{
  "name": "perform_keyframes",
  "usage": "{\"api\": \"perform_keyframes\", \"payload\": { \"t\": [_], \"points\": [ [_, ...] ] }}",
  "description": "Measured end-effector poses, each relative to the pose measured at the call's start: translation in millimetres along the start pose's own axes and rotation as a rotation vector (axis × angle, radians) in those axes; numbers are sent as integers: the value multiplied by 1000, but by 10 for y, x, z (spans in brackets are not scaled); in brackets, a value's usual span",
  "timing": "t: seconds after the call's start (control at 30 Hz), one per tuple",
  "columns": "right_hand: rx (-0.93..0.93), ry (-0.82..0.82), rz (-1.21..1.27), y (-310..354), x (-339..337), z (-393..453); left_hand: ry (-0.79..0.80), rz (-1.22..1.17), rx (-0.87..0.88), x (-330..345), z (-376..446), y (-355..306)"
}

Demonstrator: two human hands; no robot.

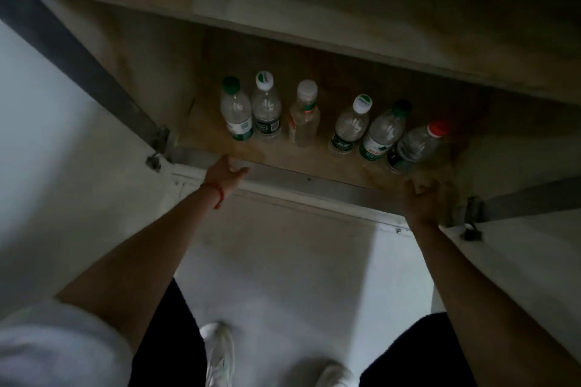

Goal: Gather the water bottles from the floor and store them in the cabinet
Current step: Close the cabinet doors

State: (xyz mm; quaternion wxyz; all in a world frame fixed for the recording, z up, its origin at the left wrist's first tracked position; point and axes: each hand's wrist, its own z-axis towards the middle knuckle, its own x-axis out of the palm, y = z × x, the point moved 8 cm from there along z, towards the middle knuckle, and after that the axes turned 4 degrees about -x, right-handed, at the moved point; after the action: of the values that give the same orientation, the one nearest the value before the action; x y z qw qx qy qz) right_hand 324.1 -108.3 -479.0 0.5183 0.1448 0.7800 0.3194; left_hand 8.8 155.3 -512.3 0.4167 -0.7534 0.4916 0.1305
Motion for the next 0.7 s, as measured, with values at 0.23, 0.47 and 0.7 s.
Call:
{"api": "perform_keyframes", "payload": {
  "t": [0.23, 0.47, 0.7],
  "points": [
    [95, 335, -251, 44, 8, -812, 31, 76, 56, -104, -887, 69],
    [153, 512, -369, 143, -402, -1885, 113, 47, -1, -487, -1903, 299],
    [208, 523, -327, 649, -1215, -2700, 143, 50, -119, -985, -3072, 318]
  ]
}}
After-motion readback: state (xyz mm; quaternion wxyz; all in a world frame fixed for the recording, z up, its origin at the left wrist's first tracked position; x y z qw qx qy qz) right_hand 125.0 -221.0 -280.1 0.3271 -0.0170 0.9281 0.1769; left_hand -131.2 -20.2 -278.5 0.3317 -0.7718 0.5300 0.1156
